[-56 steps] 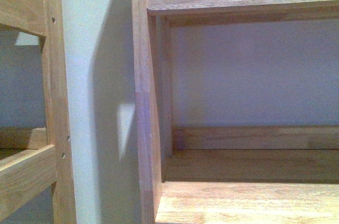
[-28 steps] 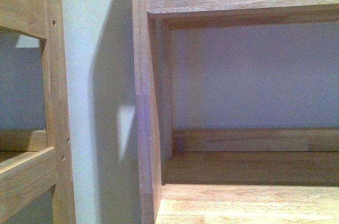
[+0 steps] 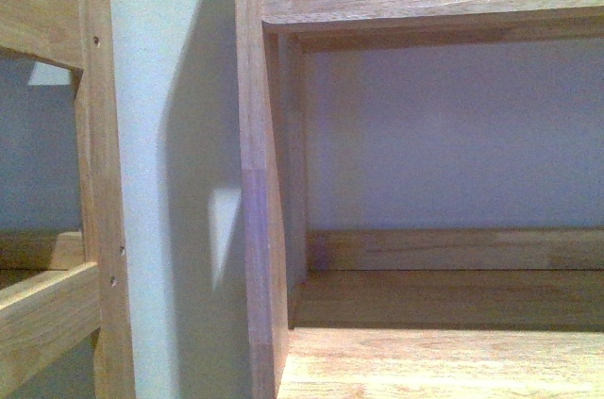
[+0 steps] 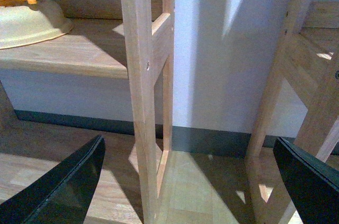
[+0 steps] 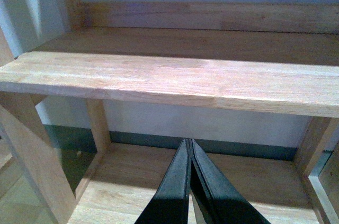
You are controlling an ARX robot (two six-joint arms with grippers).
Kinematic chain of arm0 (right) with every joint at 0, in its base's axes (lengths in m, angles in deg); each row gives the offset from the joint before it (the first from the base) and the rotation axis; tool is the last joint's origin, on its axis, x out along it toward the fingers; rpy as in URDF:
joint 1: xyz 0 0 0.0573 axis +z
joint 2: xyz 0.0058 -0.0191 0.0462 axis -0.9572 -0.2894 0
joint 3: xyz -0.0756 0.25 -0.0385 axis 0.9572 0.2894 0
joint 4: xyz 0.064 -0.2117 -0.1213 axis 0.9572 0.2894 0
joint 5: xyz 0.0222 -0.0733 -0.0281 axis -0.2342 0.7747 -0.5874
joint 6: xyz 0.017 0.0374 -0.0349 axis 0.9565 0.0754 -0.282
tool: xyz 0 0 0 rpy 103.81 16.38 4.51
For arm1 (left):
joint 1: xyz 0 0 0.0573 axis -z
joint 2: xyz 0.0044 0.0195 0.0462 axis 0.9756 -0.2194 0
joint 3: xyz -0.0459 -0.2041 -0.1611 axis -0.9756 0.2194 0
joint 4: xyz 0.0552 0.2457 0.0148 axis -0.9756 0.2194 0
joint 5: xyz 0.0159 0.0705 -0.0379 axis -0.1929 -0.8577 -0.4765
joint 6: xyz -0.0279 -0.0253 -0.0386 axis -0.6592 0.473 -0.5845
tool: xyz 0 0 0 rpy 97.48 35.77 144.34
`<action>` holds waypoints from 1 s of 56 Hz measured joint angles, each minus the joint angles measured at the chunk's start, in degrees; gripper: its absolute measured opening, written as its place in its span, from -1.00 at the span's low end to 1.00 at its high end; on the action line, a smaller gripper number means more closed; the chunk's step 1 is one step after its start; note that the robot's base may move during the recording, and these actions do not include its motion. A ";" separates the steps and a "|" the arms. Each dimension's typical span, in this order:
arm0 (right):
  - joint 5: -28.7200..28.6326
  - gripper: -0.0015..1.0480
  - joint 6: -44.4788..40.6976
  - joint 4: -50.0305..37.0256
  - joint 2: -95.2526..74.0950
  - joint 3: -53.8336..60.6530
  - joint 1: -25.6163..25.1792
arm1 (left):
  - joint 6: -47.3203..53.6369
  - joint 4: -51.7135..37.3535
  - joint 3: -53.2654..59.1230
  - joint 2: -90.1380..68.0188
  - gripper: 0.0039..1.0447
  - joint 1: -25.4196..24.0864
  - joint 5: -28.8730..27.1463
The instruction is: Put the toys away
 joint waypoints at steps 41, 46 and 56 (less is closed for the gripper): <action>0.04 0.49 -0.02 -0.04 0.28 0.00 0.00 | -0.02 0.00 0.00 0.00 0.89 0.00 0.00; 0.07 0.77 -0.02 -0.04 0.28 0.00 0.00 | 0.00 0.00 0.00 0.02 0.89 0.00 0.00; 0.07 0.87 -0.02 -0.04 0.28 0.00 0.00 | -0.02 0.00 0.00 0.00 0.89 0.00 0.00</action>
